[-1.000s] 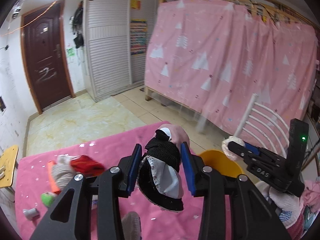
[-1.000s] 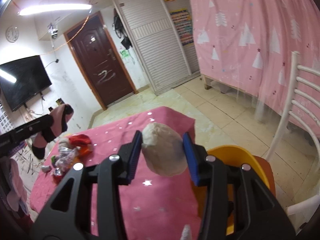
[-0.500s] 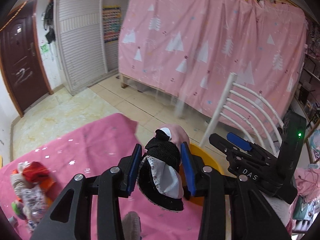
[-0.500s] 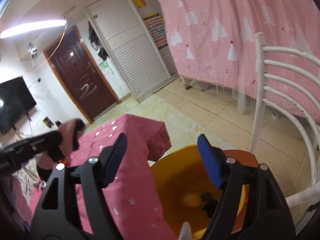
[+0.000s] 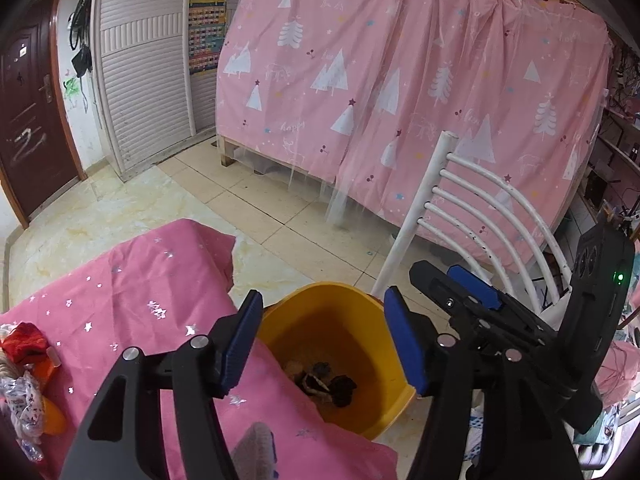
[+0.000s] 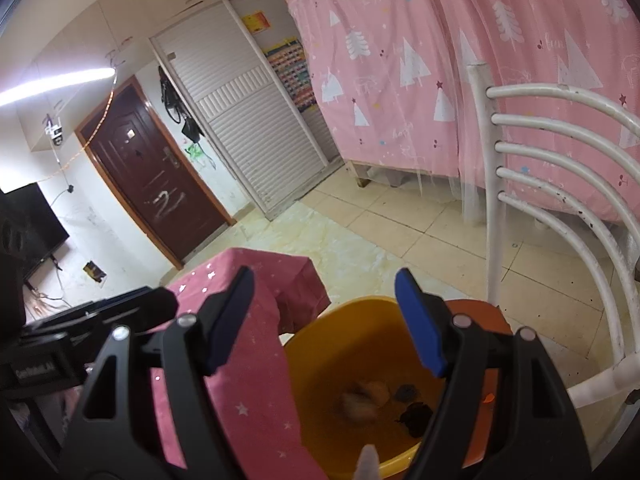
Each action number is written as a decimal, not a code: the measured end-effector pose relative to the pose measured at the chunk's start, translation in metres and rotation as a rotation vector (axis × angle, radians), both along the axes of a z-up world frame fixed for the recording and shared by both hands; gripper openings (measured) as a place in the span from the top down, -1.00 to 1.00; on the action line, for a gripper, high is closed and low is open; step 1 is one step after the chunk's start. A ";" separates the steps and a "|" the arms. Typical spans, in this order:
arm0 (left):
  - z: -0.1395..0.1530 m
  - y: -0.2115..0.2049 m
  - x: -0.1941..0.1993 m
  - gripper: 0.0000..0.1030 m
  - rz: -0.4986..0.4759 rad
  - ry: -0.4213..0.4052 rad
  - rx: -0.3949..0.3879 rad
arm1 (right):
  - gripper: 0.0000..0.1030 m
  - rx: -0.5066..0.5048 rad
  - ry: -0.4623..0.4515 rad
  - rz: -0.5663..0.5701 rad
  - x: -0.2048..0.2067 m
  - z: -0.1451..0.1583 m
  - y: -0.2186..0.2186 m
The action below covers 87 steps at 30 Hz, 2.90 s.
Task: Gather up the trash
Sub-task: 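Open the left tool to drop the black-and-white cloth into the bucket, then move both tools back over the table toward the remaining items, then grasp the green-and-blue sponge with the left tool while the right tool grasps the red knit item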
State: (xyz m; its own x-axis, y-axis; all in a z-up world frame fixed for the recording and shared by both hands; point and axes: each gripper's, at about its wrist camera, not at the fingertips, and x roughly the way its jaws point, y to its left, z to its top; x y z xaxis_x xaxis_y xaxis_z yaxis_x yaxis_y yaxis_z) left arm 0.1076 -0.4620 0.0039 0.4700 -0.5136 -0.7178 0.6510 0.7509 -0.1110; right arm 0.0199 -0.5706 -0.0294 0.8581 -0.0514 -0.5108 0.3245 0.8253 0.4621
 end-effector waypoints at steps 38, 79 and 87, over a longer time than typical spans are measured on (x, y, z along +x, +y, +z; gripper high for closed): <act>0.073 0.212 0.010 -0.26 0.286 -0.192 -0.042 | -0.36 -0.171 0.040 0.335 0.085 0.050 0.183; -0.037 0.388 0.082 -0.39 0.546 0.000 0.089 | -0.36 -0.282 0.154 0.645 0.188 0.027 0.340; -0.055 0.382 0.086 0.08 0.500 0.024 0.114 | -0.36 -0.302 0.178 0.670 0.200 0.016 0.354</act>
State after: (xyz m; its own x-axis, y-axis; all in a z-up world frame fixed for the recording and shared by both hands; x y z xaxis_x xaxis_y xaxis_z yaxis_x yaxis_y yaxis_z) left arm 0.1937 -0.0796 -0.0514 0.6212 -0.1482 -0.7695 0.2078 0.9780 -0.0206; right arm 0.2195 -0.2166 -0.0136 0.6609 0.2925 -0.6912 -0.2423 0.9548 0.1723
